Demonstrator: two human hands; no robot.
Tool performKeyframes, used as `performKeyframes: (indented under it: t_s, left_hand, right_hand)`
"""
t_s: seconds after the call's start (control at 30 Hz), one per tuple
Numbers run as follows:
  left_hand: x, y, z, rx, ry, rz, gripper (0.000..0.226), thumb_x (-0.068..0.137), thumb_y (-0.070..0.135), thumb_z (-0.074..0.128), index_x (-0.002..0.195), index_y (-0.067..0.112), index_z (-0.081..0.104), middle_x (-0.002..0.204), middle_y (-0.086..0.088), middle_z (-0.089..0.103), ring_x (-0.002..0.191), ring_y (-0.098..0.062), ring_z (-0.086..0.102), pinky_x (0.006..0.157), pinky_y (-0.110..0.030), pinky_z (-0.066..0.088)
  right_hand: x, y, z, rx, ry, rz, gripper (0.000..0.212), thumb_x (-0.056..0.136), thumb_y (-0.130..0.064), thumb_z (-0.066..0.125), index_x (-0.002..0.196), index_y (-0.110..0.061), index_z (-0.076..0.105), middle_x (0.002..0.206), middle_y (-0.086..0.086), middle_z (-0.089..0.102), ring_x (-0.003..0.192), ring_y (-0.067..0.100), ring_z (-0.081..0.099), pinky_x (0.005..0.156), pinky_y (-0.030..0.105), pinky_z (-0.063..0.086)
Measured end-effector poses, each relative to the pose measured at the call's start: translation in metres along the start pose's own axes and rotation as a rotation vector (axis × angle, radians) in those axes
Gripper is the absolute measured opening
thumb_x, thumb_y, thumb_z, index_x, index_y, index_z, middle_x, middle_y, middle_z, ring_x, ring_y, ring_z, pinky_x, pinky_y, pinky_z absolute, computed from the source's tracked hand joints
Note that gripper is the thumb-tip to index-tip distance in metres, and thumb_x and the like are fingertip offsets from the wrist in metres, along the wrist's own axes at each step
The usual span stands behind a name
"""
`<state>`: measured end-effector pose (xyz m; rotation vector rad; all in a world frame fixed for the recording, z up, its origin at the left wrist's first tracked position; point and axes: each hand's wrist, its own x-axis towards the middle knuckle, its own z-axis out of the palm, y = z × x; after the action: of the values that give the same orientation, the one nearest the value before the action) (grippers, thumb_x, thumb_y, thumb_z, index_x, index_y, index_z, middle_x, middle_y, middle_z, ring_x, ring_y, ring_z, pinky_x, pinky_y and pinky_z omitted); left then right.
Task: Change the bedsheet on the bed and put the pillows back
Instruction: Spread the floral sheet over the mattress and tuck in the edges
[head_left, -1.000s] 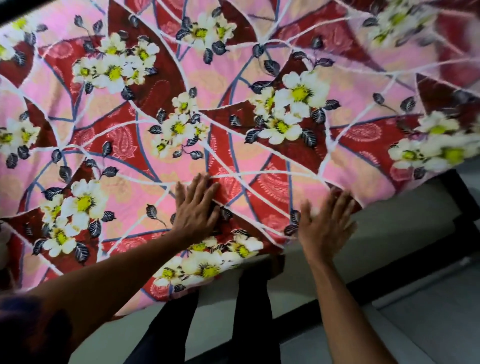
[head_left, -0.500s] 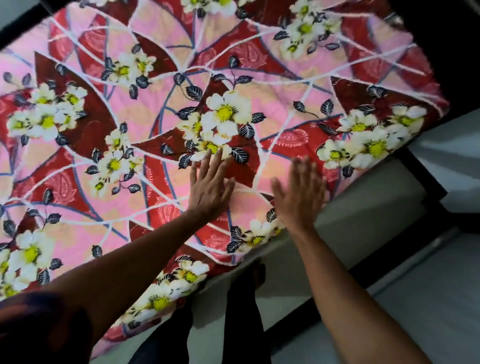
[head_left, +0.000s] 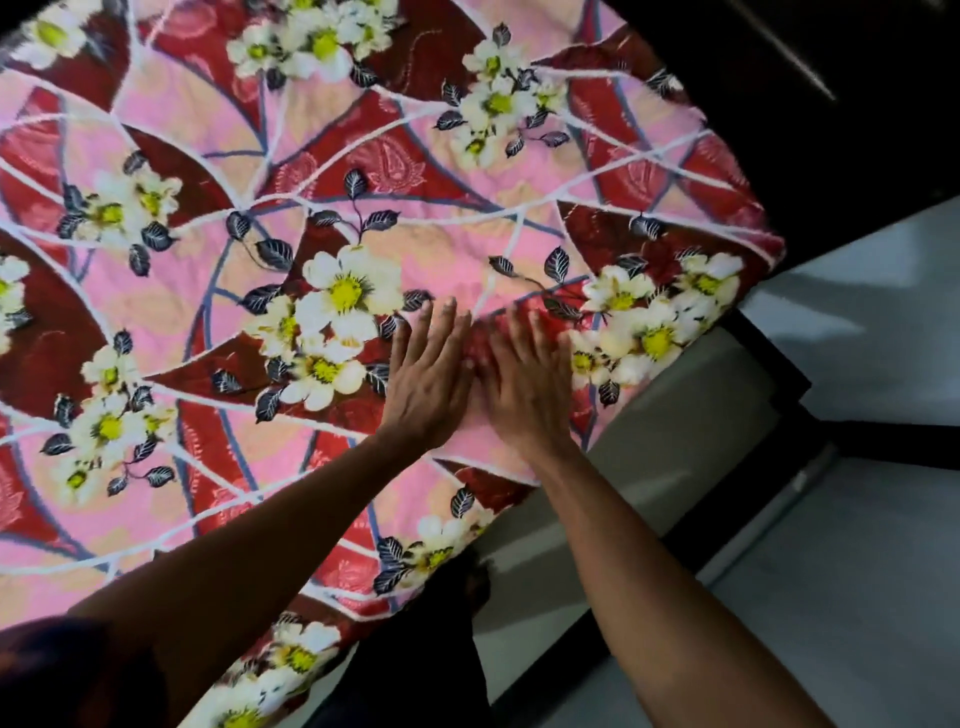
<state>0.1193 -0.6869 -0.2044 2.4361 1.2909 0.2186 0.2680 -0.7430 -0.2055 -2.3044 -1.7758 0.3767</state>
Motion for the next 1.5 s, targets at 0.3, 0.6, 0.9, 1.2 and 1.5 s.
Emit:
performKeyframes:
  t_s: [0.3, 0.6, 0.9, 1.2, 1.5]
  left_hand:
    - [0.065, 0.026, 0.013, 0.033, -0.143, 0.101, 0.063, 0.104, 0.049, 0.033, 0.159, 0.023, 0.018, 0.167, 0.000, 0.011, 0.155, -0.023, 0.000, 0.121, -0.058, 0.009]
    - [0.105, 0.074, 0.036, 0.043, -0.136, 0.072, 0.062, 0.102, 0.050, 0.031, 0.157, 0.020, 0.028, 0.164, -0.004, 0.023, 0.154, -0.027, 0.012, 0.120, -0.061, 0.012]
    - [0.167, 0.107, 0.043, 0.078, -0.159, 0.061, 0.062, 0.104, 0.050, 0.022, 0.158, 0.019, 0.024, 0.166, -0.002, 0.015, 0.154, -0.025, 0.007, 0.122, -0.057, 0.010]
    - [0.204, 0.143, 0.056, 0.044, -0.142, 0.005, 0.059, 0.105, 0.046, 0.025, 0.158, 0.020, 0.023, 0.165, -0.003, 0.019, 0.155, -0.023, 0.006, 0.123, -0.053, 0.006]
    - [0.246, 0.167, 0.053, 0.044, -0.175, 0.124, 0.062, 0.104, 0.050, 0.022, 0.159, 0.022, 0.018, 0.166, -0.001, 0.010, 0.155, -0.022, 0.000, 0.124, -0.052, 0.008]
  right_hand:
    - [0.068, 0.165, -0.067, -0.071, 0.037, 0.461, 0.079, 0.099, -0.063, 0.027, 0.160, -0.014, 0.020, 0.167, 0.012, 0.013, 0.155, 0.032, 0.008, 0.122, 0.058, 0.016]
    - [0.114, 0.146, -0.059, -0.179, -0.078, 0.007, 0.065, 0.101, -0.064, 0.023, 0.159, -0.033, 0.021, 0.168, -0.001, 0.016, 0.154, 0.025, 0.015, 0.122, 0.057, 0.011]
    - [0.146, 0.233, -0.113, -0.053, 0.110, 0.228, 0.063, 0.100, -0.052, 0.044, 0.153, -0.017, 0.037, 0.158, 0.008, 0.039, 0.142, 0.030, 0.038, 0.113, 0.051, 0.033]
    - [0.224, 0.225, -0.089, 0.102, -0.052, -0.006, 0.065, 0.097, -0.063, 0.040, 0.155, -0.034, 0.033, 0.161, 0.003, 0.035, 0.144, 0.029, 0.036, 0.115, 0.050, 0.028]
    - [0.236, 0.276, -0.107, 0.790, -0.392, 0.341, 0.068, 0.097, -0.056, 0.054, 0.153, -0.020, 0.040, 0.149, 0.009, 0.049, 0.135, 0.026, 0.049, 0.110, 0.036, 0.040]
